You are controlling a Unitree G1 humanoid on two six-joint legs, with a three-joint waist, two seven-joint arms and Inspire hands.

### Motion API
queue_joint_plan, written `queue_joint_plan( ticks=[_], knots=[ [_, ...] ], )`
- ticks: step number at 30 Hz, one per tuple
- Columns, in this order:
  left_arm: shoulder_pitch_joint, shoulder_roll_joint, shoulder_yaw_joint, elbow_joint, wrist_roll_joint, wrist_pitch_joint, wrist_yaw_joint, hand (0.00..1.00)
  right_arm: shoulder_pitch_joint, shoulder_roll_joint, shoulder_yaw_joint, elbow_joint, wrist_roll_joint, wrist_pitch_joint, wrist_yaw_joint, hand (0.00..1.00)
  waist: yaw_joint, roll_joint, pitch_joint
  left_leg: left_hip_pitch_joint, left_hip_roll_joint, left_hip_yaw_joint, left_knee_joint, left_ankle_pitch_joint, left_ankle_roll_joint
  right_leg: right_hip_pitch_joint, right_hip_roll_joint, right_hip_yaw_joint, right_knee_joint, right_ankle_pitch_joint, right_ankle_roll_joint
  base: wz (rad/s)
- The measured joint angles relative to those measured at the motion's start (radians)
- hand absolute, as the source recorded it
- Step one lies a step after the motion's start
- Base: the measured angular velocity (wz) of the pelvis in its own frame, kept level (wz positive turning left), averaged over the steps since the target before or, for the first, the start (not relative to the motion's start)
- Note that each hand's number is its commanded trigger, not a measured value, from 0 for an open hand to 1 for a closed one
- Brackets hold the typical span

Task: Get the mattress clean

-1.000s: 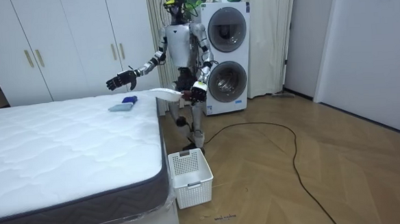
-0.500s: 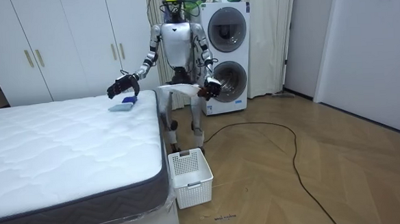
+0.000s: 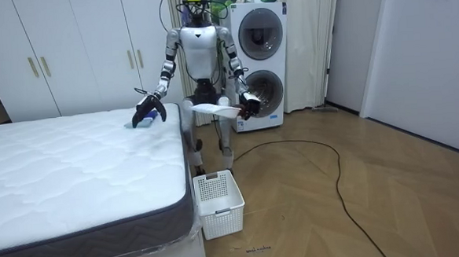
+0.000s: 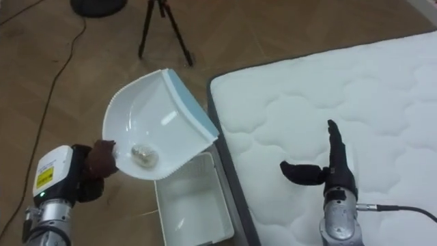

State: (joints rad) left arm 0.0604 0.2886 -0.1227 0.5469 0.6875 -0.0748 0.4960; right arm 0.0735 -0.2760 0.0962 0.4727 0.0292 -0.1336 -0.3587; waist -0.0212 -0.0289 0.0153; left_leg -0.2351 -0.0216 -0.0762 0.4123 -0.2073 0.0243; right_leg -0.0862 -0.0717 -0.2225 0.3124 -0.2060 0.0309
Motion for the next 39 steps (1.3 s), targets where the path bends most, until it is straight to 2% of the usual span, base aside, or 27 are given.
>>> queue_joint_plan(
  ticks=[4, 5, 7, 9, 10, 12, 13, 15, 16, 19, 21, 22, 24, 25, 27, 29, 32, 34, 37, 39],
  knots=[
    [-0.019, 0.001, -0.002, 0.047, -0.006, -0.001, -0.002, 1.0, 0.002, -0.006, 0.0, 0.06, -0.004, -0.018, -0.002, 0.0, -0.006, 0.0, 0.0009, -0.016, 0.008, 0.026, 0.02, 0.0, 0.001, 0.009, -0.002, -0.001, 0.017, -0.021, -0.002, 0.43],
    [-0.03, 0.003, -0.003, 0.061, -0.006, -0.001, -0.002, 1.0, 0.002, -0.007, 0.0, 0.081, -0.004, -0.019, -0.004, 0.0, -0.009, 0.001, 0.0014, -0.036, 0.01, 0.051, 0.03, -0.002, 0.002, 0.0, -0.004, 0.0, 0.027, -0.036, -0.001, 0.54],
    [-0.058, 0.004, -0.011, 0.102, -0.009, -0.002, 0.001, 1.0, -0.007, -0.006, 0.001, 0.121, -0.006, -0.019, -0.005, 0.0, -0.012, 0.005, 0.0048, -0.068, 0.008, 0.048, 0.039, -0.002, 0.003, -0.028, -0.008, -0.002, 0.056, -0.056, -0.004, 0.42],
    [-0.103, 0.012, -0.022, 0.162, -0.006, -0.002, 0.001, 1.0, -0.031, -0.006, 0.0, 0.153, -0.007, -0.018, -0.01, 0.0, -0.015, 0.033, 0.016, -0.14, 0.004, 0.025, 0.082, 0.0, 0.001, -0.083, -0.004, -0.024, 0.091, -0.064, -0.013, 0.28],
    [-0.113, 0.017, -0.024, 0.17, -0.003, -0.002, 0.0, 1.0, -0.033, -0.006, 0.0, 0.155, -0.011, -0.018, -0.011, 0.0, -0.02, 0.04, 0.018, -0.159, 0.003, 0.019, 0.093, 0.001, 0.001, -0.1, -0.003, -0.028, 0.102, -0.066, -0.014, 0.23],
    [-0.149, 0.05, -0.04, 0.209, 0.003, -0.006, 0.0, 1.0, -0.035, -0.004, 0.0, 0.183, -0.039, -0.021, -0.01, 0.0, -0.034, 0.048, 0.018, -0.21, -0.003, 0.023, 0.117, 0.009, 0.003, -0.16, -0.019, -0.031, 0.159, -0.089, -0.016, 0.2],
    [-0.161, 0.056, -0.04, 0.223, 0.005, -0.008, -0.001, 1.0, -0.033, -0.005, -0.001, 0.19, -0.04, -0.02, -0.011, 0.0, -0.038, 0.05, 0.019, -0.221, -0.004, 0.032, 0.124, 0.011, 0.005, -0.172, -0.025, -0.03, 0.174, -0.096, -0.014, 0.25],
    [-0.202, 0.076, -0.04, 0.271, 0.004, -0.014, -0.002, 1.0, -0.027, -0.003, 0.001, 0.222, -0.043, -0.02, -0.011, 0.0, -0.054, 0.054, 0.0205, -0.251, 0.009, 0.088, 0.141, 0.015, 0.017, -0.21, -0.042, -0.026, 0.228, -0.12, -0.01, 0.22],
    [-0.21, 0.081, -0.04, 0.28, 0.004, -0.015, -0.002, 1.0, -0.025, -0.004, 0.001, 0.227, -0.043, -0.02, -0.011, 0.0, -0.057, 0.055, 0.0203, -0.257, 0.009, 0.096, 0.142, 0.016, 0.02, -0.221, -0.048, -0.026, 0.237, -0.122, -0.01, 0.03],
    [-0.245, 0.122, -0.048, 0.287, 0.003, -0.016, -0.001, 1.0, -0.024, -0.007, 0.002, 0.26, -0.043, -0.019, -0.01, 0.0, -0.064, 0.071, 0.0251, -0.304, 0.008, 0.102, 0.162, 0.017, 0.024, -0.278, -0.053, -0.015, 0.271, -0.125, -0.008, -0.04],
    [-0.286, 0.157, -0.084, 0.32, -0.001, -0.015, -0.002, 1.0, -0.026, -0.008, 0.004, 0.267, -0.049, -0.021, -0.011, 0.0, -0.075, 0.092, 0.0337, -0.333, 0.001, 0.107, 0.172, 0.019, 0.029, -0.316, -0.065, -0.012, 0.303, -0.132, -0.007, 0.0],
    [-0.289, 0.167, -0.092, 0.322, -0.001, -0.016, -0.002, 1.0, -0.03, -0.009, 0.004, 0.267, -0.057, -0.024, -0.012, 0.0, -0.085, 0.097, 0.0355, -0.339, -0.003, 0.107, 0.173, 0.021, 0.031, -0.325, -0.071, -0.012, 0.313, -0.135, -0.006, 0.1],
    [-0.316, 0.204, -0.145, 0.331, -0.001, -0.016, -0.008, 1.0, -0.041, -0.024, 0.013, 0.268, -0.079, -0.046, -0.032, 0.0, -0.117, 0.119, 0.0345, -0.358, -0.019, 0.113, 0.175, 0.026, 0.039, -0.354, -0.093, -0.01, 0.345, -0.149, 0.0, 0.14],
    [-0.328, 0.212, -0.162, 0.336, 0.001, -0.016, -0.009, 1.0, -0.037, -0.032, 0.021, 0.27, -0.083, -0.048, -0.035, 0.0, -0.123, 0.125, 0.0346, -0.36, -0.023, 0.114, 0.174, 0.027, 0.04, -0.358, -0.098, -0.011, 0.352, -0.152, 0.001, 0.17],
    [-0.376, 0.24, -0.218, 0.338, 0.01, -0.015, -0.02, 1.0, -0.038, -0.065, 0.044, 0.264, -0.119, -0.05, -0.045, 0.0, -0.139, 0.145, 0.0344, -0.37, -0.026, 0.146, 0.174, 0.031, 0.05, -0.379, -0.112, 0.006, 0.377, -0.163, 0.01, 0.08],
    [-0.397, 0.257, -0.239, 0.338, 0.02, -0.009, -0.024, 1.0, -0.037, -0.08, 0.062, 0.254, -0.143, -0.05, -0.046, 0.0, -0.143, 0.153, 0.0339, -0.37, -0.027, 0.157, 0.174, 0.029, 0.053, -0.393, -0.116, 0.023, 0.39, -0.166, 0.012, -0.15],
    [-0.443, 0.278, -0.242, 0.35, 0.051, -0.001, -0.027, 1.0, -0.043, -0.082, 0.068, 0.243, -0.165, -0.051, -0.045, 0.0, -0.166, 0.169, 0.0354, -0.388, -0.026, 0.164, 0.183, 0.029, 0.053, -0.415, -0.119, 0.023, 0.404, -0.169, 0.01, -0.03],
    [-0.473, 0.284, -0.265, 0.378, 0.051, 0.013, -0.027, 1.0, -0.044, -0.092, 0.069, 0.232, -0.184, -0.051, -0.044, 0.0, -0.171, 0.183, 0.0359, -0.391, -0.025, 0.171, 0.183, 0.029, 0.054, -0.425, -0.119, 0.031, 0.411, -0.169, 0.01, -0.09],
    [-0.484, 0.296, -0.288, 0.384, 0.073, 0.05, -0.034, 1.0, -0.044, -0.116, 0.074, 0.207, -0.196, -0.051, -0.042, 0.0, -0.181, 0.206, 0.0351, -0.392, -0.028, 0.189, 0.181, 0.027, 0.056, -0.446, -0.129, 0.05, 0.432, -0.173, 0.011, -0.12],
    [-0.484, 0.323, -0.316, 0.385, 0.098, 0.065, -0.045, 1.0, -0.043, -0.122, 0.08, 0.178, -0.197, -0.051, -0.042, 0.0, -0.201, 0.217, 0.0372, -0.392, -0.027, 0.216, 0.181, 0.026, 0.059, -0.457, -0.137, 0.061, 0.454, -0.185, 0.01, 0.0]
  ],
)
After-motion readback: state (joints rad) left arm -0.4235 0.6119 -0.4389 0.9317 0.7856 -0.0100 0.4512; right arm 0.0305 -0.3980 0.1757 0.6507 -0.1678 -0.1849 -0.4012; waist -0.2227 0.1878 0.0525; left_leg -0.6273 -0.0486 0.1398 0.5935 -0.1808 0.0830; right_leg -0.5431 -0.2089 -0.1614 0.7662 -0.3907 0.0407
